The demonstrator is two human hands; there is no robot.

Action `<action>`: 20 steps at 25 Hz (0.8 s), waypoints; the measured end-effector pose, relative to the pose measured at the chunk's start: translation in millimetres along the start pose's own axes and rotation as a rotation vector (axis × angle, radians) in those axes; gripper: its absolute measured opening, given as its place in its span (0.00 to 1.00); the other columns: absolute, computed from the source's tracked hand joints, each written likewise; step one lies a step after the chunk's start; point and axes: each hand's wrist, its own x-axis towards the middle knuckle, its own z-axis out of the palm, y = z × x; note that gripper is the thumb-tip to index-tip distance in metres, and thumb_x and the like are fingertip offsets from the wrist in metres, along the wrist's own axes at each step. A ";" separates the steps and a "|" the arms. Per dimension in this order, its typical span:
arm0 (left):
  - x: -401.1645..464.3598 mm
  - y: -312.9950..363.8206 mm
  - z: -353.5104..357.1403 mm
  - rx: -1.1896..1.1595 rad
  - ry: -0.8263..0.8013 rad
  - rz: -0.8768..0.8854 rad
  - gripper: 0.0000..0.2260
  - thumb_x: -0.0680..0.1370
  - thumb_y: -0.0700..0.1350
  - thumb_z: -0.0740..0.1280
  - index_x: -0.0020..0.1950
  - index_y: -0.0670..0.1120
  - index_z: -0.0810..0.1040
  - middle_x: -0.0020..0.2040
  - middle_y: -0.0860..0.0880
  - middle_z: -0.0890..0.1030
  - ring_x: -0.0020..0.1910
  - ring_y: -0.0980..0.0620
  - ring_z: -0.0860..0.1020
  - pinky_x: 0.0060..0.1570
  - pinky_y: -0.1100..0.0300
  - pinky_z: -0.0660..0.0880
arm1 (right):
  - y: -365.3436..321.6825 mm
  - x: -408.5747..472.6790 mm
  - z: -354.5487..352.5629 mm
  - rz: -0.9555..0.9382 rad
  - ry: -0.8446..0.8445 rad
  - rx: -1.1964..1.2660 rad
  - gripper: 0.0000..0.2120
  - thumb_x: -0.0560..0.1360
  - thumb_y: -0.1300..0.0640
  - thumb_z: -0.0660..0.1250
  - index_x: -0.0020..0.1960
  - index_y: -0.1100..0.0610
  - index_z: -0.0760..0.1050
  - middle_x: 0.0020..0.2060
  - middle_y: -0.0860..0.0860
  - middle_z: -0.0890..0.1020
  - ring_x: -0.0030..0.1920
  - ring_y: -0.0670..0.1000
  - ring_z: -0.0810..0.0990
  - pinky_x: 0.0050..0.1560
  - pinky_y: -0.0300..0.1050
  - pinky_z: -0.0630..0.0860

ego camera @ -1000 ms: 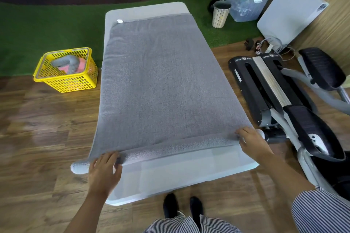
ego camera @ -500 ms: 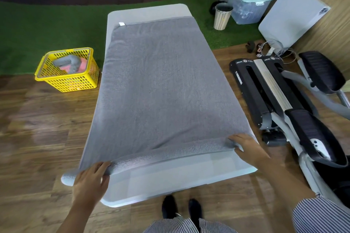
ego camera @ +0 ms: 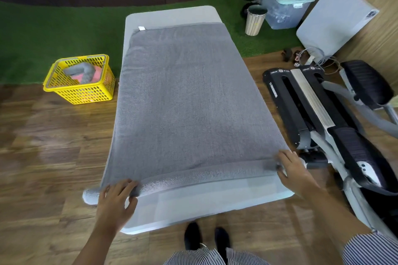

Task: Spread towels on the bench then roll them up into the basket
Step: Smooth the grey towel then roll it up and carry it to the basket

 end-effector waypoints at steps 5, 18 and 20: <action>-1.5 -1.3 4.1 0.048 -0.046 -0.014 0.20 0.70 0.52 0.57 0.54 0.47 0.81 0.48 0.51 0.82 0.47 0.49 0.78 0.55 0.45 0.70 | -1.4 -5.4 1.7 0.029 0.004 0.030 0.18 0.68 0.71 0.68 0.57 0.61 0.77 0.53 0.54 0.78 0.56 0.61 0.75 0.64 0.57 0.67; -34.6 -39.9 -11.3 0.123 -0.016 -0.108 0.21 0.71 0.51 0.55 0.49 0.44 0.83 0.40 0.47 0.83 0.35 0.42 0.82 0.35 0.46 0.76 | -38.3 1.5 8.9 -0.002 -0.150 0.157 0.20 0.73 0.69 0.63 0.62 0.56 0.75 0.59 0.52 0.78 0.60 0.54 0.74 0.64 0.45 0.68; -25.6 -28.2 -7.9 0.063 -0.033 -0.089 0.20 0.70 0.51 0.54 0.50 0.47 0.83 0.41 0.49 0.83 0.38 0.44 0.83 0.38 0.46 0.75 | -26.5 -0.6 0.2 0.049 -0.177 0.134 0.17 0.72 0.67 0.63 0.60 0.58 0.77 0.56 0.54 0.80 0.57 0.56 0.76 0.61 0.46 0.71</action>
